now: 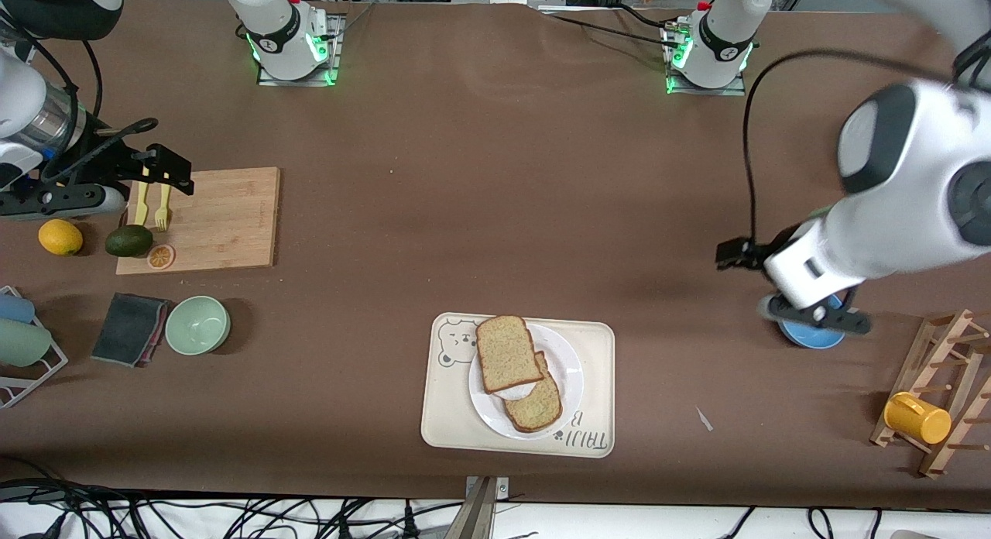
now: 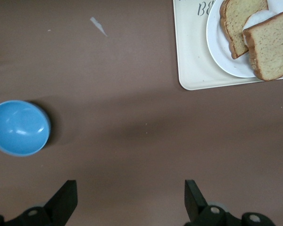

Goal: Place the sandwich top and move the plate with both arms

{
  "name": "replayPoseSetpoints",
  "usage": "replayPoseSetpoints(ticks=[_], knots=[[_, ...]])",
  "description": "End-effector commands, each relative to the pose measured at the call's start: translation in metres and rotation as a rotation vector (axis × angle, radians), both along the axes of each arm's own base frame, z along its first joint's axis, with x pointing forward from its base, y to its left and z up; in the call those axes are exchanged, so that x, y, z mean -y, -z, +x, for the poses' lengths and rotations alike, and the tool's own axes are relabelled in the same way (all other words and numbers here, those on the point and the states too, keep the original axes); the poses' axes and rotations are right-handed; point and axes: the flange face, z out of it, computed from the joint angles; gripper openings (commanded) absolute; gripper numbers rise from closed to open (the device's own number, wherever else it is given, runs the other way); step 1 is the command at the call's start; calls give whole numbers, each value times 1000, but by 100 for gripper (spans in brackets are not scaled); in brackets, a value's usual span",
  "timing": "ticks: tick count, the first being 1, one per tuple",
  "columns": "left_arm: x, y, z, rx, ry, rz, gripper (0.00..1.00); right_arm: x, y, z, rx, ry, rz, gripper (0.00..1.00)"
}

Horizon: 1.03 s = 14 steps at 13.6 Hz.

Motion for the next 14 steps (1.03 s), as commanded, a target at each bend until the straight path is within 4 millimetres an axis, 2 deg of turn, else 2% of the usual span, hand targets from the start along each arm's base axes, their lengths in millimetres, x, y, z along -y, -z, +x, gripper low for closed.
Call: replayPoseSetpoints(ticks=[1,2,4,5,7,9,11,13,14], knots=[[-29,-53,-41,44,-38,20,100,-2,-6,0,2,-19,7,100],[-35,-64,-49,55,-8,11,100,-2,-6,0,2,-18,7,100],[-75,-66,-65,44,-5,2,100,-2,-6,0,2,-19,7,100],[-85,-67,-77,36,-27,3,100,-2,-7,-1,4,-19,7,100],[-88,-59,-92,54,-106,60,100,-2,-7,-1,5,-21,7,100],[-78,-54,-96,92,-174,114,100,-2,-8,-1,5,-27,9,100],[-82,-62,-103,112,-184,105,100,-2,-8,-1,7,-30,9,100],[-84,-56,-121,91,-181,107,100,-2,-8,-1,7,-30,9,100],[-86,-53,-123,84,-175,104,100,-2,-9,-1,8,-30,9,100]])
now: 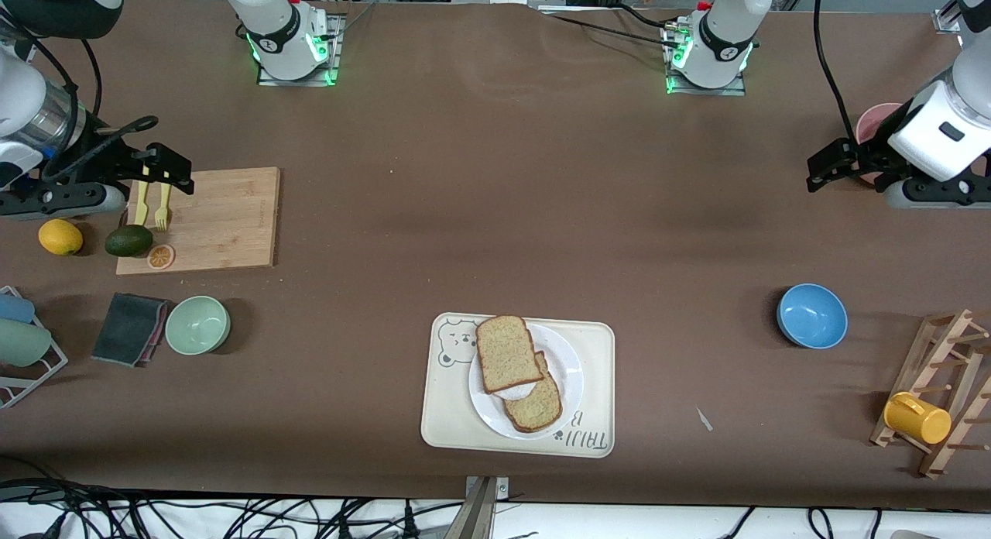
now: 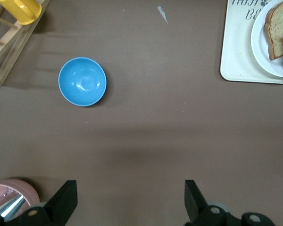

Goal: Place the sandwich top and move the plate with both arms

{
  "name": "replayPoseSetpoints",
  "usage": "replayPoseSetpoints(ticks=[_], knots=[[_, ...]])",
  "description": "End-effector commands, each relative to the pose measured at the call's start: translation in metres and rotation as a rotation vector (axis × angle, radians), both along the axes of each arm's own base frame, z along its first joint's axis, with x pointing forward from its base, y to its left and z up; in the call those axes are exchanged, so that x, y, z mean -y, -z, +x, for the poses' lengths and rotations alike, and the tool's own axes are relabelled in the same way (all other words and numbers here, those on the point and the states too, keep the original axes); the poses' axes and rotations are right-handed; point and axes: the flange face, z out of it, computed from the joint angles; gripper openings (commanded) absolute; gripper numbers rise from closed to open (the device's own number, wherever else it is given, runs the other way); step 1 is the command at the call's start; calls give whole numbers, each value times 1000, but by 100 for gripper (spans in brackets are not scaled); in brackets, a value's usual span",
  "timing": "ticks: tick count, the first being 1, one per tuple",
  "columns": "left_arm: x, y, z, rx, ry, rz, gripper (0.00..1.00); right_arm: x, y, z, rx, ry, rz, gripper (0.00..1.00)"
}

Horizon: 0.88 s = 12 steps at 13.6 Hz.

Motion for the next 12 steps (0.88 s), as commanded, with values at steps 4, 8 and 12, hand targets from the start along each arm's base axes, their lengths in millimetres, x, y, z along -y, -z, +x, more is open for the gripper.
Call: replayPoseSetpoints(ticks=[4,8,12], knots=[[8,1,-19,5,20,17,100,-1,-7,0,5,-18,9,100],[15,1,-20,4,35,22,100,-1,-6,0,7,-18,9,100],[8,2,-19,1,59,16,100,-1,-6,0,8,-18,9,100]])
